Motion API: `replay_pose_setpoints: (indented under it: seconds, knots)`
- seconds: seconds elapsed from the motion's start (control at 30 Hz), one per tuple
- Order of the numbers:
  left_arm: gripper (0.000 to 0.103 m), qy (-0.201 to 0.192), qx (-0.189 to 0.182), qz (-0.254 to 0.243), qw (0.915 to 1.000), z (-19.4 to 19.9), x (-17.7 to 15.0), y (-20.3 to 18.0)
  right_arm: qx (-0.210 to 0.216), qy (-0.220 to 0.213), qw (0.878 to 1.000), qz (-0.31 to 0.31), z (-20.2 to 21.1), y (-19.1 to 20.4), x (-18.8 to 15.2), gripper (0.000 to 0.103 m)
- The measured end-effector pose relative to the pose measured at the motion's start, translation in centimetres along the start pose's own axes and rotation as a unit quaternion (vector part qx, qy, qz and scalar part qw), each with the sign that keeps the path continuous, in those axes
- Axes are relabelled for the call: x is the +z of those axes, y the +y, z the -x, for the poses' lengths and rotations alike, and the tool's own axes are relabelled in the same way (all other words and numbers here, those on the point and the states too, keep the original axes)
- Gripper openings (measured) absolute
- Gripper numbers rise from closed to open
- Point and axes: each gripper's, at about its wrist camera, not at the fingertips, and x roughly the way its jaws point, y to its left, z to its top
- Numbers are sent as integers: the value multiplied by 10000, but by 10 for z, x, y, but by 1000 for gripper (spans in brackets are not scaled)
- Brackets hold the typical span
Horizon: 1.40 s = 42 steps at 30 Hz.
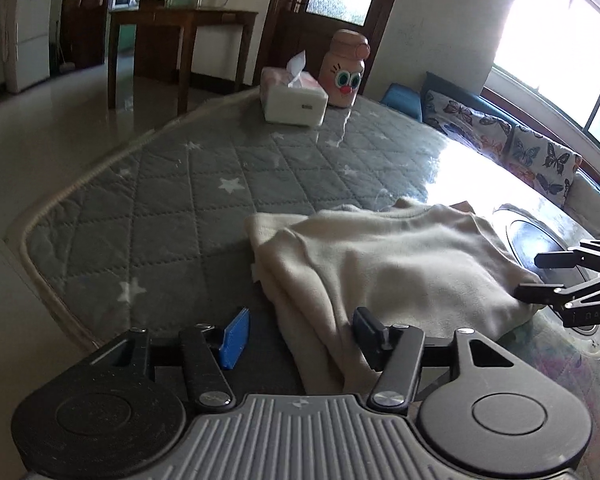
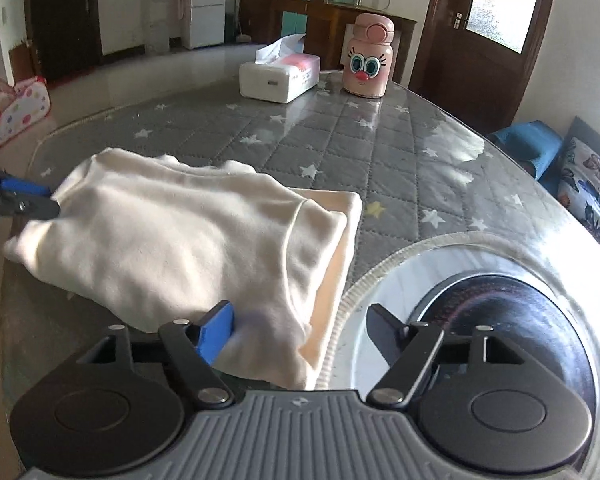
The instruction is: Fold clothes
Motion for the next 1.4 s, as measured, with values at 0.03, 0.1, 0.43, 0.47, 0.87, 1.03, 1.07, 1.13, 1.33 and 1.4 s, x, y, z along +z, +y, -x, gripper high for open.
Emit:
replay_pose_setpoints:
  seconds: [0.03,0.1,0.43,0.47,0.87,1.03,1.07,1.13,1.33,1.4]
  knots:
    - [60,-39,35,-37,10000,2,1,-1,-10,37,10000,-26,1,-2,-1,79]
    - [60,-103,88,-104,9999,5,2,-2,-24,67,9999,-97,2,-6,-3,80]
    - [57,80,-84,-303,9995,3,-4,-9,208,123,9983,-534,1,-17,-12,79]
    - [57,102,-48,-345,9993,0,-4,-9,217,129,9982,-538,1,-17,-13,79]
    - [64,107,203,-425,9988,8,-6,-31,291,-4,9980,-561,18,-10,-22,81]
    - [76,91,343,-409,9985,17,-11,-48,440,-165,9965,-695,31,0,-33,88]
    - [80,88,362,-412,9985,19,-13,-51,464,-206,9961,-723,34,2,-35,91]
    - [84,73,392,-407,9984,24,-17,-57,494,-286,9954,-764,39,7,-39,97]
    - [97,-16,422,-431,9982,32,-26,-75,570,-409,9942,-816,49,20,-46,103]
    - [99,-57,446,-418,9981,34,-29,-80,595,-451,9937,-834,52,24,-48,103]
